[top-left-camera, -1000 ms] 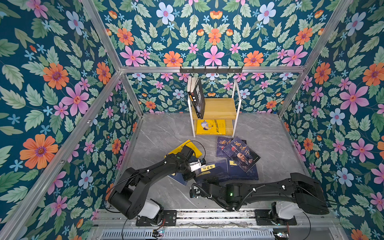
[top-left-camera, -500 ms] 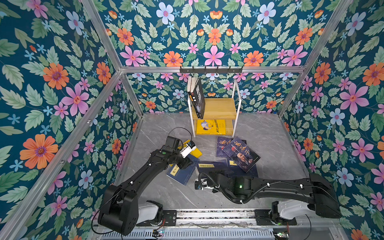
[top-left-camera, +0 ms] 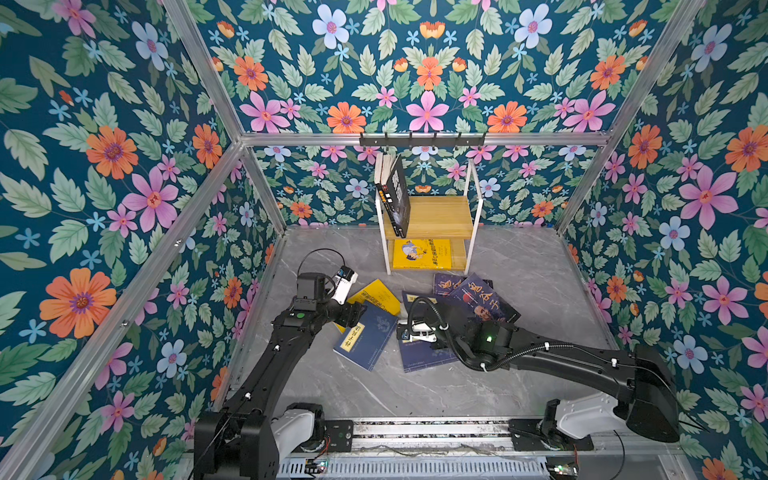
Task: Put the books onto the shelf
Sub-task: 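Carry the blue book to the shelf with the right gripper while the left arm withdraws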
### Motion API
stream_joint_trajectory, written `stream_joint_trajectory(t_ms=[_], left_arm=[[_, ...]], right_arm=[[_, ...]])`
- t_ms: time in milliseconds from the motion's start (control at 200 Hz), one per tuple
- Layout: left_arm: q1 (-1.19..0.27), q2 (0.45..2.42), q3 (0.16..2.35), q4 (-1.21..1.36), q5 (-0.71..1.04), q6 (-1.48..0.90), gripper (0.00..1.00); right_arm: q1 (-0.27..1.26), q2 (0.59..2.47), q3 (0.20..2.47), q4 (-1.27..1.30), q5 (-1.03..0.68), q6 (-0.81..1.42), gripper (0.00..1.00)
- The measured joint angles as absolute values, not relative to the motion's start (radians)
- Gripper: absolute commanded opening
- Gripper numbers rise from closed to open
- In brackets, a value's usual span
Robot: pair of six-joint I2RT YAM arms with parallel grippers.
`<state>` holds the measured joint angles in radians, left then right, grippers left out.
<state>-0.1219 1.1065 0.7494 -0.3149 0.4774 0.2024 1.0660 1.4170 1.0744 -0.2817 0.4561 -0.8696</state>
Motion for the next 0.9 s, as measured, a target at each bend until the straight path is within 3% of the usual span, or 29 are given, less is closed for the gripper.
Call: stream_joint_trajectory(t_ms=[510, 900], left_arm=[[-0.071, 1.077, 0.743, -0.261, 0.516, 0.130, 0.99], [-0.086, 1.082, 0.743, -0.260, 0.507, 0.131, 1.00]], right_arm=[[0.918, 1.655, 1.205, -0.040, 0.461, -1.005, 0.00], [0.834, 1.832, 1.299, 0.183, 0.477, -1.152, 0.00]])
